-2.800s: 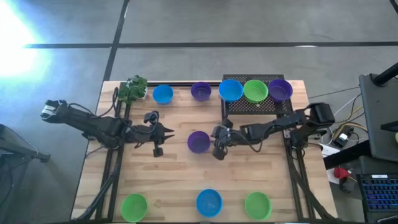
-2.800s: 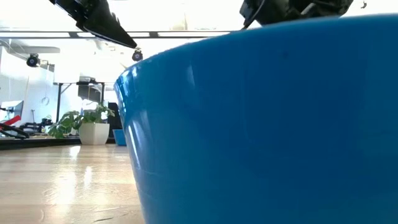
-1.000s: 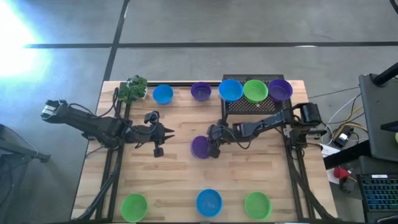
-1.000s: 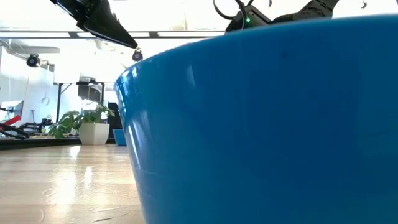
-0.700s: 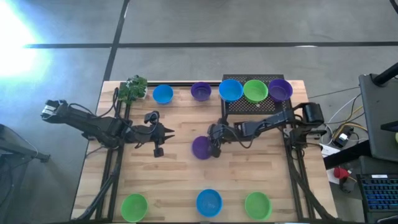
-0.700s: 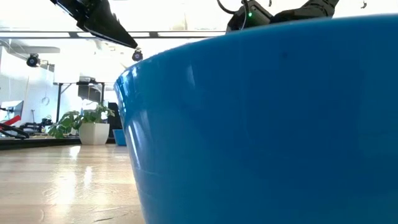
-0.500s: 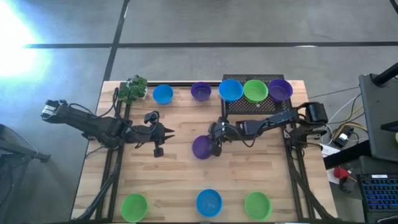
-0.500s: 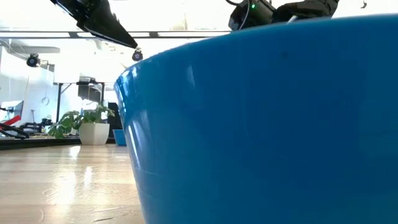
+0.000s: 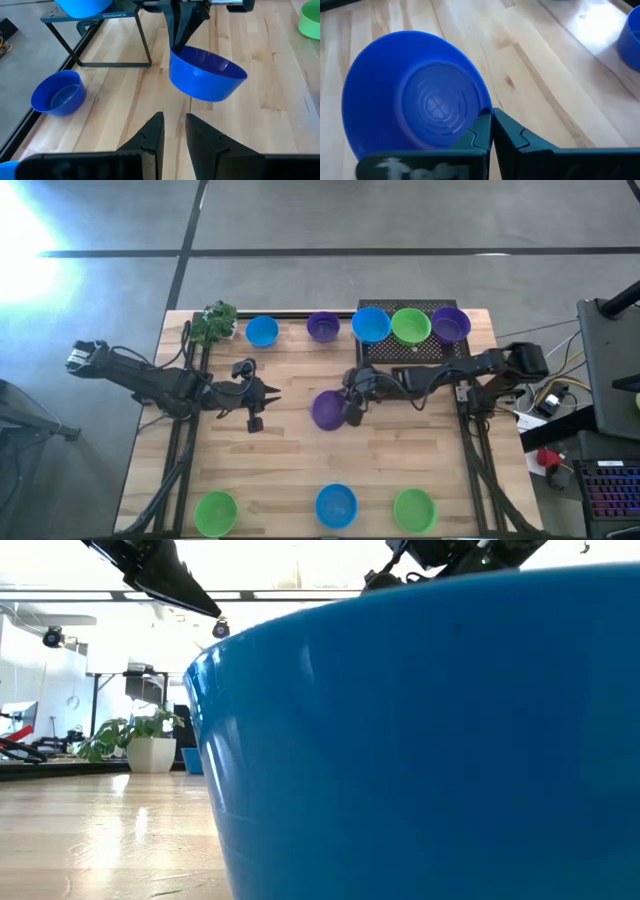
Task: Pick & Place Mini bowls
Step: Stack the bottom purple bowl on the purple bowl on the shelf
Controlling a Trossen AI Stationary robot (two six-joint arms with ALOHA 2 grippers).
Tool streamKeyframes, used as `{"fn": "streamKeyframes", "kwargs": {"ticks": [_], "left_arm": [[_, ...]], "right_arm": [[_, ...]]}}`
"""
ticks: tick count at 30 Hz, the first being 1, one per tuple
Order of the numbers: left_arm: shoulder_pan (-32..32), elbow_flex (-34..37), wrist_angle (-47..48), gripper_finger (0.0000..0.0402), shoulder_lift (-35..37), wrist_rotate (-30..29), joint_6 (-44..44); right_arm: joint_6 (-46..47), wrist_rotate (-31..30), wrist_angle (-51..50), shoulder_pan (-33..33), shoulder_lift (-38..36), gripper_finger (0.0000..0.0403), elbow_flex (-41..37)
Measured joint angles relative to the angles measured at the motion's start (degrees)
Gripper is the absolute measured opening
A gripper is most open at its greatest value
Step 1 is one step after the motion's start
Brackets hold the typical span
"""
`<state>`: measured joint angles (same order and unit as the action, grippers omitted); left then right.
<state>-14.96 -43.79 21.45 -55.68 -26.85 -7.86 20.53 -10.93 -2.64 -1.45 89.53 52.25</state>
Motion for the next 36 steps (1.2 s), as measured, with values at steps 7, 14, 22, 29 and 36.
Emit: {"fn": "streamKeyframes", "kwargs": {"ticks": [7, 14, 22, 29, 36], "left_arm": [[0.00, 0.00, 0.00, 0.0074, 0.00, 0.00, -0.13], [0.00, 0.00, 0.00, 0.0074, 0.00, 0.00, -0.13], [0.00, 0.00, 0.00, 0.0074, 0.00, 0.00, 0.29], [0.00, 0.00, 0.00, 0.0074, 0.00, 0.00, 0.35], [0.02, 0.00, -0.09, 0.0074, 0.00, 0.00, 0.53]], "right_arm": [[-0.80, -0.15, -0.39, 0.00, -1.44, 0.0008, 0.02], [-1.09, -0.19, -0.35, 0.00, -2.27, 0.0008, 0.02], [-1.11, 0.17, -0.49, 0.00, -3.00, 0.0008, 0.02], [-0.06, 0.49, -1.74, -0.04, -7.43, 0.0008, 0.02], [2.10, -0.15, -5.48, 0.07, -16.33, 0.0008, 0.03]]}}
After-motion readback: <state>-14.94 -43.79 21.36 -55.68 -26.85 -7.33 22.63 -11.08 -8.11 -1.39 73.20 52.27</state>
